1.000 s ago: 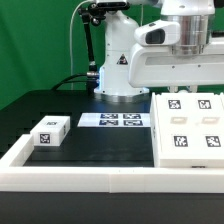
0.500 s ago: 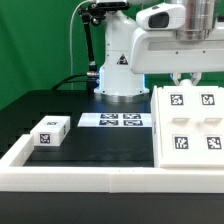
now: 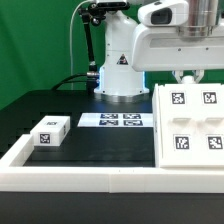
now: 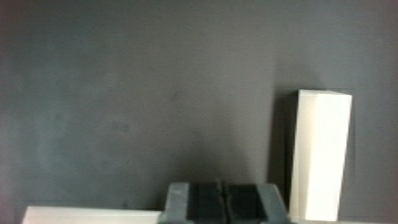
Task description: Assemble cabinet
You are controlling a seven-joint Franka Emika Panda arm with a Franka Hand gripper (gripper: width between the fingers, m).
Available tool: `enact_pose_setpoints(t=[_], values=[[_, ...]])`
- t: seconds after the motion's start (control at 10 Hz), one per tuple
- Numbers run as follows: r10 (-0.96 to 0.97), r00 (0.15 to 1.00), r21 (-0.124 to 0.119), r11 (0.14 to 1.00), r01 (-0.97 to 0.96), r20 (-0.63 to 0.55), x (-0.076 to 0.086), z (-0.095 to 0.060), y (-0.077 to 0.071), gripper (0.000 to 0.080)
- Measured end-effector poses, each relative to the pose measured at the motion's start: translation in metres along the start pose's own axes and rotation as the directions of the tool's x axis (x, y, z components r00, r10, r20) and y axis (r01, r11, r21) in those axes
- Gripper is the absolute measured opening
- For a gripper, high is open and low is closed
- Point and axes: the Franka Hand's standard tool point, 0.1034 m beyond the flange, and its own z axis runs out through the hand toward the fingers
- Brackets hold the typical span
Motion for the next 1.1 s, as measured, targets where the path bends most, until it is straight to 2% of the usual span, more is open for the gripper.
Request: enact_pose_setpoints(t=[0.3, 0.9, 1.1], values=[[0.001, 1.0, -0.002, 1.0, -0.001, 0.019, 0.008, -0.016, 0.0, 0.0002], [0.0, 1.0, -0.002, 1.0, 0.0, 0.021, 0.006, -0.013, 0.0, 0.0002], [-0.007, 1.0, -0.002, 1.0, 0.007, 0.029, 0.01, -0.021, 0.001, 0.0002]])
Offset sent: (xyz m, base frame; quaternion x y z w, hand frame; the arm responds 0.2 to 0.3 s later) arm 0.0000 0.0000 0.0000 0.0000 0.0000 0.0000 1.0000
